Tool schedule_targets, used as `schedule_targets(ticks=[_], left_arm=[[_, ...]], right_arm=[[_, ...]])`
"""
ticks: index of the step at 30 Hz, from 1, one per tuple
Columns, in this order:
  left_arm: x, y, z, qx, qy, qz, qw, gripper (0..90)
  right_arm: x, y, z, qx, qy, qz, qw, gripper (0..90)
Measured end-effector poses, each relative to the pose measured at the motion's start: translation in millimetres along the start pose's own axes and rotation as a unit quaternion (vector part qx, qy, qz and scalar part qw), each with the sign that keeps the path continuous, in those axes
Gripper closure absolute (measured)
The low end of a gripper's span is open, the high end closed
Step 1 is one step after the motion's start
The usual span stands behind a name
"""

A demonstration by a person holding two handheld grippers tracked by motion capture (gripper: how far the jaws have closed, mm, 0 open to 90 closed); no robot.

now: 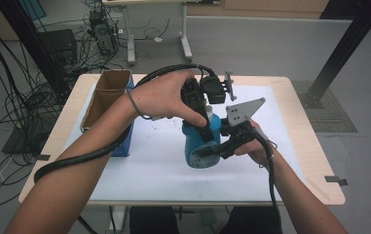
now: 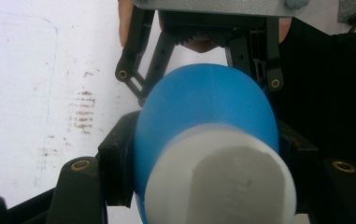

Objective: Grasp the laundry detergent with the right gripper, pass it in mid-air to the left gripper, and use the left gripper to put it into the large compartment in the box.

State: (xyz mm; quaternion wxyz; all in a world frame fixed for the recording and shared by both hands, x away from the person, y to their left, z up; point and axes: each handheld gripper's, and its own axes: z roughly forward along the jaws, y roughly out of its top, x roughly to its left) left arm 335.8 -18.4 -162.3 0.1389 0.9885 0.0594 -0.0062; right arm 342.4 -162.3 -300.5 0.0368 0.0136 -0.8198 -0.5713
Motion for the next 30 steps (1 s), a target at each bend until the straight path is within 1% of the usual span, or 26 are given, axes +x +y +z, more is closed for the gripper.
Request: schedule_targets(ticks=[2,9,11,13,15,17,18,20,24,26,27,30], left_arm=[[-0.2,-0.7,0.2,-0.003,-0.001,-0.004,1.0000,37.4],[0.6,-1.1,0.2,0.000,-0.002,-0.002,1.0000,37.4],[0.2,-0.6,0.2,-0.001,-0.002,-0.005,1.0000,37.4],[0.4,0.0,-0.8,-0.001,0.000,-0.001,1.0000,37.4],[-0.2,0.6,-0.8,-0.003,0.000,-0.003,1.0000,37.4],[-0.3,1.4,-1.1,0.001,0.001,0.000,1.0000,37.5],[-0.7,1.6,-0.8,-0.001,0.000,-0.003,1.0000,37.4],[-0.7,2.4,-1.3,-0.002,0.002,0.001,1.0000,37.5],[-1.6,3.2,-1.3,-0.003,0.001,-0.002,1.0000,37.5],[-1.5,3.5,-1.7,-0.001,0.002,0.001,1.0000,37.5],[-2.0,3.4,-1.5,-0.002,0.002,-0.002,1.0000,37.5],[-2.0,3.3,-2.1,-0.002,0.001,-0.003,1.0000,37.5]], right_arm=[[-0.1,0.1,0.5,0.000,0.000,0.000,1.0000,45.1],[-0.1,-0.1,1.7,-0.001,0.001,0.002,1.0000,45.1],[-0.1,0.0,1.5,-0.001,0.001,0.003,1.0000,45.1],[-0.3,0.2,1.0,-0.002,0.001,0.002,1.0000,45.1],[-0.4,0.4,0.1,-0.003,0.001,0.000,1.0000,45.1],[-0.2,0.6,-0.5,-0.003,0.001,0.000,1.0000,45.1],[0.0,0.7,-0.8,-0.002,0.000,0.000,1.0000,45.1],[0.3,0.5,-1.5,-0.004,0.000,0.001,1.0000,45.1],[0.6,0.7,-2.8,-0.004,-0.001,-0.001,1.0000,45.1],[0.7,0.8,-2.8,-0.004,-0.001,-0.001,1.0000,45.1],[0.8,0.8,-3.0,-0.004,-0.001,-0.001,1.0000,45.1],[0.8,1.0,-2.7,-0.006,-0.001,-0.001,1.0000,45.1]])
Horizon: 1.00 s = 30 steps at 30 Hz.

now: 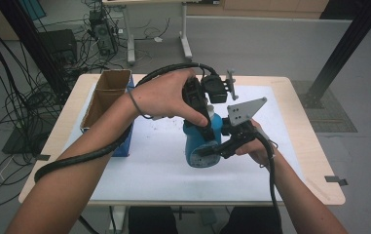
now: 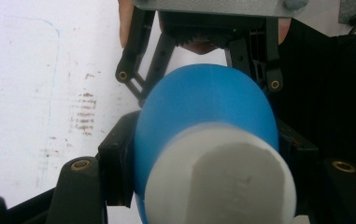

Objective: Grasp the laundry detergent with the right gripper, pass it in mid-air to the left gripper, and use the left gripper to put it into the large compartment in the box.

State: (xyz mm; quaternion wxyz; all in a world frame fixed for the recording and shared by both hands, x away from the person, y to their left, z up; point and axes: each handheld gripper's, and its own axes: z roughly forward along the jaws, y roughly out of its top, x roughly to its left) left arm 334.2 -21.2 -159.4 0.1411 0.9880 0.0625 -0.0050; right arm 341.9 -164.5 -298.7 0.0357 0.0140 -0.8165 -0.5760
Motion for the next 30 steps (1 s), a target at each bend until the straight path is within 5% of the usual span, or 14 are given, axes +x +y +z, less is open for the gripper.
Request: schedule_targets(ticks=[30], left_arm=[[-1.2,-2.3,-0.9,0.000,0.002,-0.002,1.0000,37.4]], right_arm=[[0.9,0.8,2.2,0.000,0.002,0.001,1.0000,45.0]])
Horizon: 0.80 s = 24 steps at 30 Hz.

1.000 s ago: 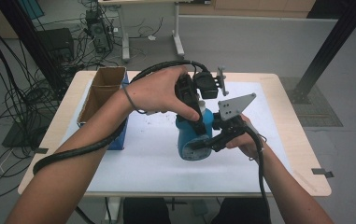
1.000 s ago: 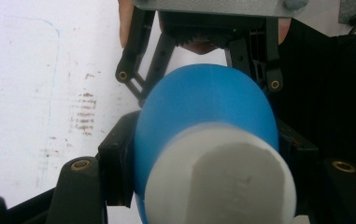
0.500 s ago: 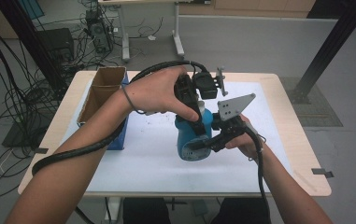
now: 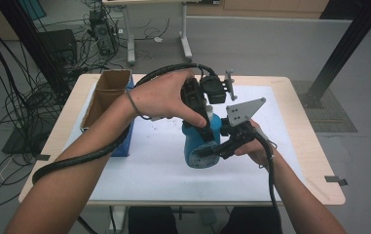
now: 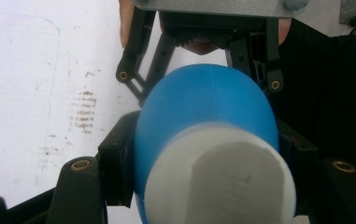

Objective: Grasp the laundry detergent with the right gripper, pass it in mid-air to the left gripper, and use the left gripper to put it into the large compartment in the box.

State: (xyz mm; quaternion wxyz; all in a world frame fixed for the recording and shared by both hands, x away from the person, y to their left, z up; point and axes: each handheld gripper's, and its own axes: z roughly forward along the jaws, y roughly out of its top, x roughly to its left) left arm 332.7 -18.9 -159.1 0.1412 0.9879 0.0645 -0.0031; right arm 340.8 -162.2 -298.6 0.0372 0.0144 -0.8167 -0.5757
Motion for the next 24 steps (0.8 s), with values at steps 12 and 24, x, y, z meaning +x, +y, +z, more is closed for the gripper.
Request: schedule_targets(ticks=[12,24], left_arm=[[0.4,-1.4,-0.2,0.005,0.001,0.001,1.0000,37.5],[0.5,-1.4,0.0,0.001,0.005,-0.002,1.0000,37.6]], right_arm=[[-0.6,0.5,1.9,0.000,0.002,-0.001,1.0000,45.0],[-1.5,-0.2,3.1,-0.004,0.002,-0.001,1.0000,44.5]])
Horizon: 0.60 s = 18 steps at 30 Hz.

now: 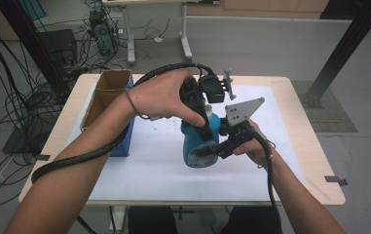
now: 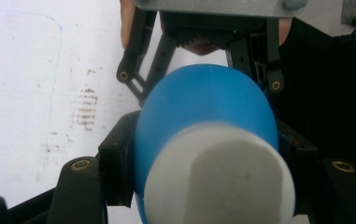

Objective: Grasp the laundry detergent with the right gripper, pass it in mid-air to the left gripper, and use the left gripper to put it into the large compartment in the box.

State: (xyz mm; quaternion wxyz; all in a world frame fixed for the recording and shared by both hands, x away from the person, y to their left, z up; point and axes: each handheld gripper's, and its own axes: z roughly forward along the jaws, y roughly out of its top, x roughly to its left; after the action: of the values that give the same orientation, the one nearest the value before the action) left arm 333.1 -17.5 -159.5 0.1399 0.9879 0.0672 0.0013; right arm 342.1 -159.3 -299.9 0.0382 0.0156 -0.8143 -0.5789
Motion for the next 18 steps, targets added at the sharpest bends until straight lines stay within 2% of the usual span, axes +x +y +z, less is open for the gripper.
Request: schedule_targets(ticks=[2,7,11,18], left_arm=[[0.4,0.5,0.4,0.007,0.000,0.002,1.0000,37.6],[0.1,1.0,1.2,0.005,0.001,-0.003,1.0000,37.6],[-0.8,0.9,1.5,0.008,0.004,-0.001,1.0000,37.6],[-1.5,0.1,-0.7,0.004,0.007,-0.007,0.9999,37.7]], right_arm=[[-0.4,-1.0,0.4,-0.002,-0.002,-0.002,1.0000,44.3],[-0.1,-3.2,1.7,-0.012,-0.003,0.002,0.9999,43.2],[0.9,-3.0,-0.1,-0.036,-0.016,-0.001,0.9992,36.6],[-0.8,-5.0,-0.5,-0.026,-0.025,0.014,0.9993,25.0]])
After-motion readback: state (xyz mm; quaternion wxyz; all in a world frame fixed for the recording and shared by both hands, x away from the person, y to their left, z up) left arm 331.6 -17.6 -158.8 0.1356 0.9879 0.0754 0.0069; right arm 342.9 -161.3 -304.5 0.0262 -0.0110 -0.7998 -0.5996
